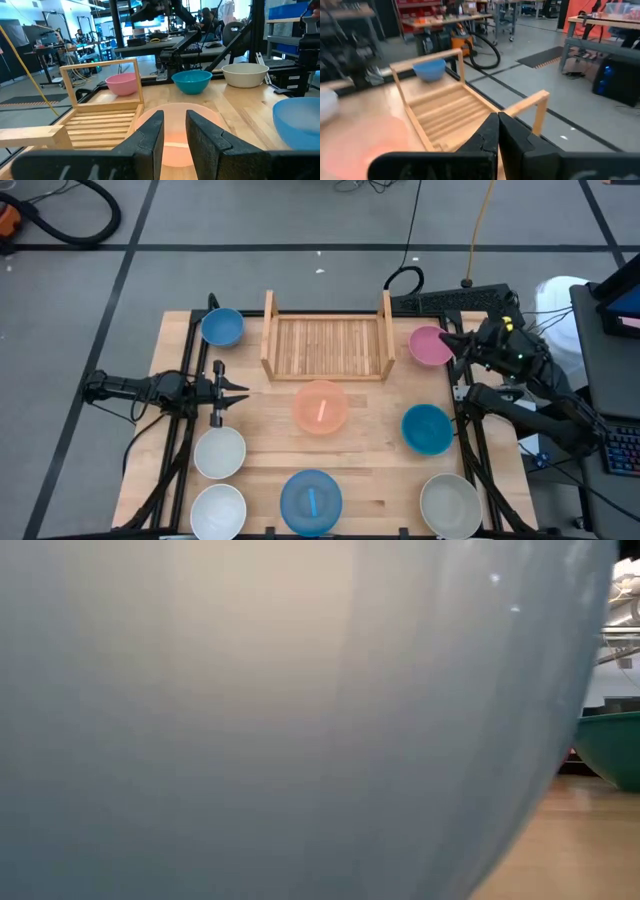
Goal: Place and stack bowls onto a shelf
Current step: Put the pink bowl on the shelf
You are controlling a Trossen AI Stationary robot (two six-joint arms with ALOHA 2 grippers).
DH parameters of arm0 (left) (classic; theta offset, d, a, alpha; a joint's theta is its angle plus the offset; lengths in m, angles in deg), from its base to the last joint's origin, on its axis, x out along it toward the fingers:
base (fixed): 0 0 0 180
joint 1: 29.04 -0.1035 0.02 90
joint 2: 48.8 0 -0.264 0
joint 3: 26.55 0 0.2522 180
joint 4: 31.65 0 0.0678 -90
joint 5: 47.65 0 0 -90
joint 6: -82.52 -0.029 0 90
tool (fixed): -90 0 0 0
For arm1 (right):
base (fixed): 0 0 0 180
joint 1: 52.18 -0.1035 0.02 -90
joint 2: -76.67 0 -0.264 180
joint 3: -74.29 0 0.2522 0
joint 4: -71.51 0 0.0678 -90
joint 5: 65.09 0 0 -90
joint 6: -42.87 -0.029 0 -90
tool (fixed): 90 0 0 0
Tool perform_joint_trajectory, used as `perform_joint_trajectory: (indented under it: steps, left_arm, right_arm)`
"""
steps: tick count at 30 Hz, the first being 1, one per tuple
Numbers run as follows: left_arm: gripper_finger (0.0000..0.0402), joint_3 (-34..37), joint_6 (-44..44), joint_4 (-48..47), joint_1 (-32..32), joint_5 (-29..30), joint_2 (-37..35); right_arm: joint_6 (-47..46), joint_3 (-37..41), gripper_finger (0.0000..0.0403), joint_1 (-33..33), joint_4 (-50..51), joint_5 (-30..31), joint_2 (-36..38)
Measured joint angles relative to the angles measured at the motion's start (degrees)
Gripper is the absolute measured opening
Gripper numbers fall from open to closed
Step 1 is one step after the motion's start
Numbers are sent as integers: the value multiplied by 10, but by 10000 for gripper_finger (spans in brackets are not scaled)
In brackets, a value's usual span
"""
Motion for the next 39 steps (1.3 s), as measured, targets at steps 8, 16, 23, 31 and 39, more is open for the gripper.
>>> perform_joint_trajectory:
  steps: [8,16,23,31,39]
  left_arm:
    - [88,0,-1,3,0,0,0]
    - [88,0,1,10,0,0,0]
    - [88,0,31,11,0,0,0]
    - [88,0,48,11,0,0,0]
    - [88,0,48,11,0,0,0]
  right_arm:
    - [-16,-6,10,0,-3,-1,-28]
    - [-2,-6,82,0,-3,3,-58]
    - [14,-6,124,0,10,17,-84]
    - [13,-6,119,0,99,16,-132]
    - [13,-6,119,0,184,14,-191]
